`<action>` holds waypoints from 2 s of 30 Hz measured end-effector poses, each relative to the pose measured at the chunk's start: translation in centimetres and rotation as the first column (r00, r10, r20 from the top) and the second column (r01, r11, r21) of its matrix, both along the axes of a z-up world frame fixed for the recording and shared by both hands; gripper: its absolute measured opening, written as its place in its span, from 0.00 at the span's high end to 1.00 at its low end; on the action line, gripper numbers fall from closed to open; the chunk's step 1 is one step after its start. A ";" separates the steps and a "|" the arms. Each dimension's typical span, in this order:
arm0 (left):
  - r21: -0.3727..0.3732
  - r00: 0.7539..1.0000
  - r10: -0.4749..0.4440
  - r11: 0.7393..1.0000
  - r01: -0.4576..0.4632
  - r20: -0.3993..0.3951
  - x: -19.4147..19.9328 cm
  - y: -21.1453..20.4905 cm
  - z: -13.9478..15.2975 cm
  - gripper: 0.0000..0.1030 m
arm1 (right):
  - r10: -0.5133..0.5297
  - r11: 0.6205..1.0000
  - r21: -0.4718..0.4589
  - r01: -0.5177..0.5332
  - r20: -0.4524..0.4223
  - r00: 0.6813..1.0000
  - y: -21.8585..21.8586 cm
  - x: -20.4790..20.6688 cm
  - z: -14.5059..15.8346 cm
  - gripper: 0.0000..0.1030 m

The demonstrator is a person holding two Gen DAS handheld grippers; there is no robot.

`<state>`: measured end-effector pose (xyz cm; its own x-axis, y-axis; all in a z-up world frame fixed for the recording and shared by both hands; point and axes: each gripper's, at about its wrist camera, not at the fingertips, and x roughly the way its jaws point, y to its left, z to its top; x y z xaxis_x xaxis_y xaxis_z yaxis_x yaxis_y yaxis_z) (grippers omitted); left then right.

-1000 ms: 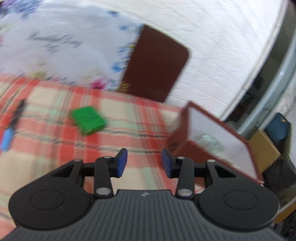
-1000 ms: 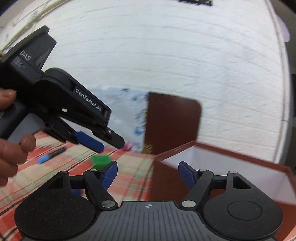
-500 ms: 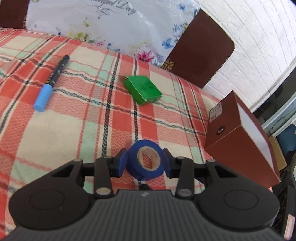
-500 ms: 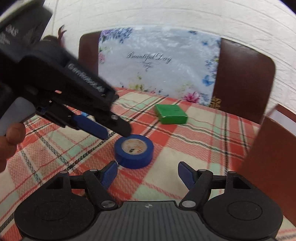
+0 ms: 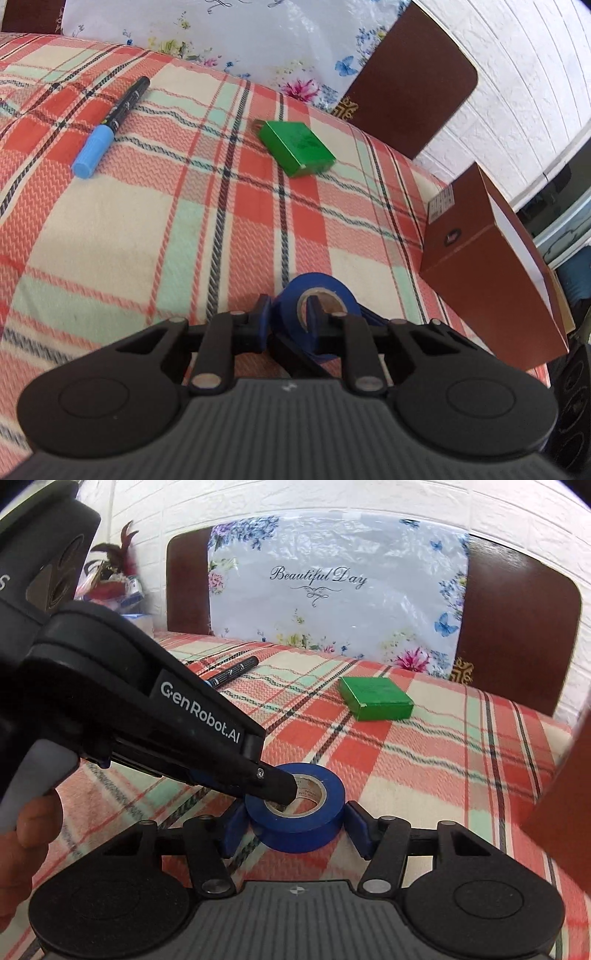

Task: Organize objects
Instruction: 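Grasp the blue tape roll with the left tool, then carry the blue tape into the brown box and open the left tool, then grasp the blue-capped marker with the right tool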

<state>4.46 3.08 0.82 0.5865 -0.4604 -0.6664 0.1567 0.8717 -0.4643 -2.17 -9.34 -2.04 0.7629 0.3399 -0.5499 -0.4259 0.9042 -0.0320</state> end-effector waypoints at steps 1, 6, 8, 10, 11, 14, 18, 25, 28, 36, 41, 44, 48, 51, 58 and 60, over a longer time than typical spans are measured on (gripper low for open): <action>0.011 1.000 -0.009 1.000 0.009 -0.004 -0.4 -0.5 0.1 0.79 | -0.005 1.000 0.007 0.005 -0.004 1.000 -0.3 -0.4 0.0 0.46; 0.090 0.996 -0.083 0.993 0.081 0.020 -1.8 -4.3 1.6 0.79 | -0.059 0.998 0.028 0.059 0.007 0.998 -2.3 -2.7 0.3 0.46; 0.111 0.991 -0.120 0.987 0.114 0.051 -2.3 -6.2 2.8 0.79 | -0.096 0.995 0.041 0.094 0.039 0.995 -3.6 -3.6 0.8 0.46; 0.130 0.983 -0.160 0.981 0.147 0.089 -2.6 -8.3 4.3 0.79 | -0.131 0.991 0.033 0.129 0.098 0.986 -4.8 -4.6 1.6 0.46; 0.142 0.977 -0.182 0.976 0.166 0.111 -2.7 -9.5 5.2 0.79 | -0.150 0.989 0.030 0.147 0.130 0.980 -5.4 -5.0 2.1 0.46; 0.183 0.949 -0.259 0.957 0.226 0.181 -2.7 -13.3 7.9 0.79 | -0.216 0.976 0.037 0.213 0.215 0.952 -7.8 -5.7 3.9 0.46; 0.244 0.901 -0.356 0.923 0.298 0.247 -2.3 -18.7 10.5 0.79 | -0.320 0.947 0.086 0.309 0.292 0.901 -11.9 -5.9 6.1 0.46; 0.311 0.844 -0.455 0.876 0.368 0.283 -0.7 -25.6 11.1 0.79 | -0.474 0.880 0.152 0.449 0.307 0.825 -18.3 -4.6 7.4 0.46; 0.331 0.835 -0.473 0.865 0.378 0.282 0.0 -27.5 10.8 0.79 | -0.512 0.859 0.174 0.482 0.294 0.807 -20.2 -3.8 7.2 0.46; 0.368 0.840 -0.476 0.853 0.369 0.260 1.3 -29.8 9.4 0.73 | -0.552 0.834 0.178 0.522 0.247 0.797 -22.3 -1.5 5.7 0.46; 0.382 0.855 -0.447 0.862 0.334 0.262 1.6 -29.0 8.8 0.60 | -0.577 0.817 0.175 0.549 0.230 0.784 -22.3 -1.1 4.6 0.45; 0.386 0.854 -0.437 0.867 0.316 0.282 1.3 -28.2 9.1 0.59 | -0.575 0.818 0.176 0.547 0.234 0.784 -21.9 -1.4 4.6 0.45; 0.392 0.855 -0.423 0.872 0.294 0.299 0.5 -27.2 9.5 0.59 | -0.569 0.822 0.168 0.544 0.251 0.783 -20.9 -2.2 4.6 0.44; 0.391 0.858 -0.408 0.878 0.276 0.312 -0.1 -26.0 9.9 0.59 | -0.567 0.824 0.163 0.543 0.258 0.782 -20.1 -2.7 4.6 0.44; 0.396 0.868 -0.352 0.896 0.204 0.349 -1.1 -22.1 10.3 0.59 | -0.563 0.826 0.177 0.535 0.289 0.774 -18.6 -4.0 5.6 0.41; 0.398 0.875 -0.329 0.900 0.177 0.354 -1.1 -20.8 10.2 0.58 | -0.563 0.826 0.182 0.533 0.305 0.768 -18.6 -4.4 6.1 0.41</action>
<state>3.34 -17.72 11.00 0.7317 -0.4170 -0.5392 0.5003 0.8658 0.0094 -6.54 -27.95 4.10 0.9622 -0.1614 -0.2194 0.1665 0.9860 0.0048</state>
